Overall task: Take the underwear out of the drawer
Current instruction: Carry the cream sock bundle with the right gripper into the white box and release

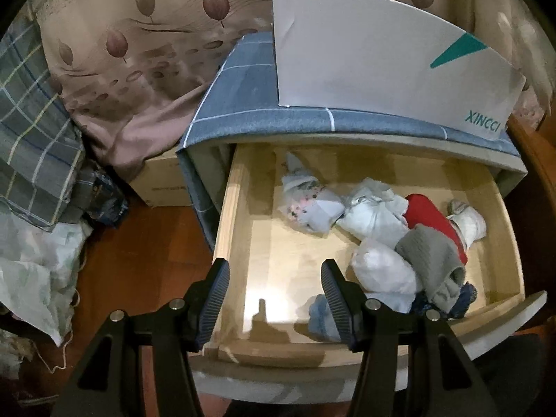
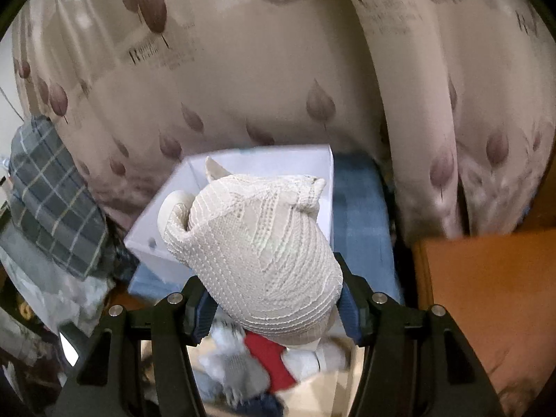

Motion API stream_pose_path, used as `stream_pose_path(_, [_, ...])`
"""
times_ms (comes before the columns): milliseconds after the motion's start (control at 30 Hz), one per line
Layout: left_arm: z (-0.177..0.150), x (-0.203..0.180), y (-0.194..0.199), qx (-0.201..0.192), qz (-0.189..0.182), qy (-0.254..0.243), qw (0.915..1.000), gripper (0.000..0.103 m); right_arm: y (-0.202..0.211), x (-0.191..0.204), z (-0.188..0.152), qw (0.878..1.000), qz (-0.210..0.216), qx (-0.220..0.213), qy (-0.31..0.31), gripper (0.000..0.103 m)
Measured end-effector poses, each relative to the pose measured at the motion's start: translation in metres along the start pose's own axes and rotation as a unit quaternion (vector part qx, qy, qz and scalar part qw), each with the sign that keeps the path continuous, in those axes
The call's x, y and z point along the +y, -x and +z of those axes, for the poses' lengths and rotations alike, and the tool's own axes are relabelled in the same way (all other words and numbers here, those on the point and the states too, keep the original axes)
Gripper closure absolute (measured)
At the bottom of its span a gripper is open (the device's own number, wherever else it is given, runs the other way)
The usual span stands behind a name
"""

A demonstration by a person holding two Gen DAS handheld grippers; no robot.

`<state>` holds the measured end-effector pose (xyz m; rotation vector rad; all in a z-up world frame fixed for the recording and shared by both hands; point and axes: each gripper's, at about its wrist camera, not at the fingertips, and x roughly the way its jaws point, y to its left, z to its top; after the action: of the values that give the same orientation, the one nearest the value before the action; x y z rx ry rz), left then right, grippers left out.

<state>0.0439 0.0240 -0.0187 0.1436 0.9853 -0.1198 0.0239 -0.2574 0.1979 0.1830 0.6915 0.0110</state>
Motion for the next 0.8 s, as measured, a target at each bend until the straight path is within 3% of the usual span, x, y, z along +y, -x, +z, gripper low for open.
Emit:
stream_pose_path(133, [-0.001,0.003,0.000,-0.005,0.001,0.009,0.9999,0.047,-0.009,0.017,0.032,1.000,0.001,-0.011,0.008,0.047])
stream_pose_path(267, [-0.002,0.012,0.002,-0.013,-0.009,0.035,0.9993,0.047,-0.035,0.023,0.050,1.000,0.003,0.005,0.002,0.047])
stream_pose_path(533, [-0.002,0.025,0.000,-0.011,-0.028,0.067,0.9973,0.047,-0.121,0.034,0.054,0.995,-0.024,0.100,0.001,0.047])
stream_pose_path(800, [-0.001,0.021,0.000,-0.014,-0.032,0.060,0.9976,0.047,-0.171,0.032,0.040,0.982,-0.064,0.179,0.015,0.047])
